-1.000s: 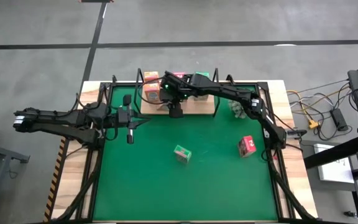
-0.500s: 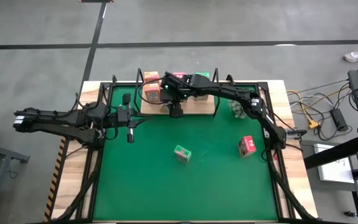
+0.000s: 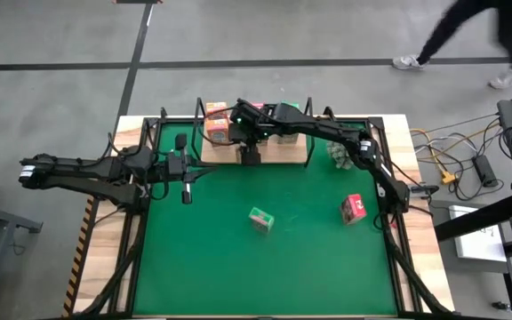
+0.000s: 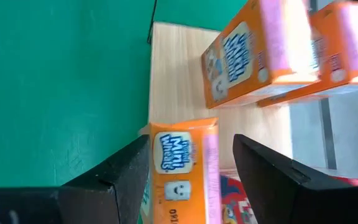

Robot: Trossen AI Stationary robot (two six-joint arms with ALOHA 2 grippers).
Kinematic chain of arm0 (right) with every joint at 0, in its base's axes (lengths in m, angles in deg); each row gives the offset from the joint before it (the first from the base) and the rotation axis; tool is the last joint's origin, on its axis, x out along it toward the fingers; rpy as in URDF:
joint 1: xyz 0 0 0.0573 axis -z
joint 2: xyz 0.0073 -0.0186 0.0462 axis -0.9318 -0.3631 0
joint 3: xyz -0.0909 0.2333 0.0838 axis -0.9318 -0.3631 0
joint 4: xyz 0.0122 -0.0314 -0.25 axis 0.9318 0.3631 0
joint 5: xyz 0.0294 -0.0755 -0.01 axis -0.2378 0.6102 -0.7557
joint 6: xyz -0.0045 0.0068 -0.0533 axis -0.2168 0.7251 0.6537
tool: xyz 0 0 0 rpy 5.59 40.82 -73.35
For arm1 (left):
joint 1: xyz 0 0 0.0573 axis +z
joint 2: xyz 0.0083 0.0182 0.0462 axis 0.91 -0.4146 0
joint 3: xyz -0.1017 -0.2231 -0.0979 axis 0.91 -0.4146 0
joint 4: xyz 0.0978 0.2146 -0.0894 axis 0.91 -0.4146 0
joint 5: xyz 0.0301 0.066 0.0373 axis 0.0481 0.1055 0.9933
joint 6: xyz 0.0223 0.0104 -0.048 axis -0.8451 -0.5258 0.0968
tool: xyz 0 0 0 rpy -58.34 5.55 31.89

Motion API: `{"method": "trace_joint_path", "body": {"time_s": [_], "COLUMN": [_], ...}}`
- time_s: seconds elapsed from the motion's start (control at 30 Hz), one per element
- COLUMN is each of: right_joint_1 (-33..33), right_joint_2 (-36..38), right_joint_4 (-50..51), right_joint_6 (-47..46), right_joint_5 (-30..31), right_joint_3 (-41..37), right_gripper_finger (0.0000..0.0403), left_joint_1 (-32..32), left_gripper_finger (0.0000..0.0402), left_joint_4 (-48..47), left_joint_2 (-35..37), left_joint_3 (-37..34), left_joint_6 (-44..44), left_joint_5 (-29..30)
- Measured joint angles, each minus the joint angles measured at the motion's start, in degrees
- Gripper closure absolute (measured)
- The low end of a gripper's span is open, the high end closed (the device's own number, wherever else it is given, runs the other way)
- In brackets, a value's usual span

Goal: Stack cereal on shelf
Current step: Put the orange cereal box on the shelf aligned with the other orange cereal boxes

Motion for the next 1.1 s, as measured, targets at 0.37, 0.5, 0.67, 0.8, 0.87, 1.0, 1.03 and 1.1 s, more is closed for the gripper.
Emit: {"method": "trace_joint_path", "body": {"time_s": [0.37, 0.5, 0.67, 0.8, 0.87, 1.0, 1.03, 1.1], "right_joint_1": [-1.9, -1.6, -0.5, 0.4, 0.8, 1.9, 2.1, 2.2], "right_joint_2": [6.1, 7.6, 7.4, 7.2, 7.2, 7.2, 7.2, 7.1], "right_joint_4": [8.7, 15.7, 20.2, 17.4, 14.1, 6.6, 5.3, 2.8], "right_joint_6": [0.5, -0.4, -1.4, -1.4, -1.5, -1.2, -0.9, -0.5], "right_joint_5": [0.0, 0.0, 0.0, 0.0, 0.0, 0.1, 0.1, 0.1], "right_joint_3": [1.9, 1.9, 0.6, -3.7, -6.4, -11.8, -12.9, -14.4], "right_gripper_finger": [0.0192, 0.0236, 0.0319, 0.038, 0.0389, 0.039, 0.039, 0.039], "left_joint_1": [0.0, 0.0, 0.0, 0.0, 0.0, 0.0, 0.0, 0.0], "left_gripper_finger": [0.0402, 0.0402, 0.0402, 0.0402, 0.0402, 0.0402, 0.0402, 0.0402], "left_joint_4": [-3.1, -3.4, -3.5, -3.5, -3.5, -3.5, -3.5, -3.5], "left_joint_2": [0.0, -0.1, -0.1, -0.2, -0.2, -0.2, -0.2, -0.2], "left_joint_3": [0.0, 0.0, 0.0, 0.0, 0.0, 0.0, 0.0, 0.0], "left_joint_6": [0.1, 0.3, 0.3, 0.3, 0.3, 0.5, 0.6, 0.6], "left_joint_5": [0.1, 0.1, 0.1, 0.1, 0.1, 0.1, 0.1, 0.1]}}
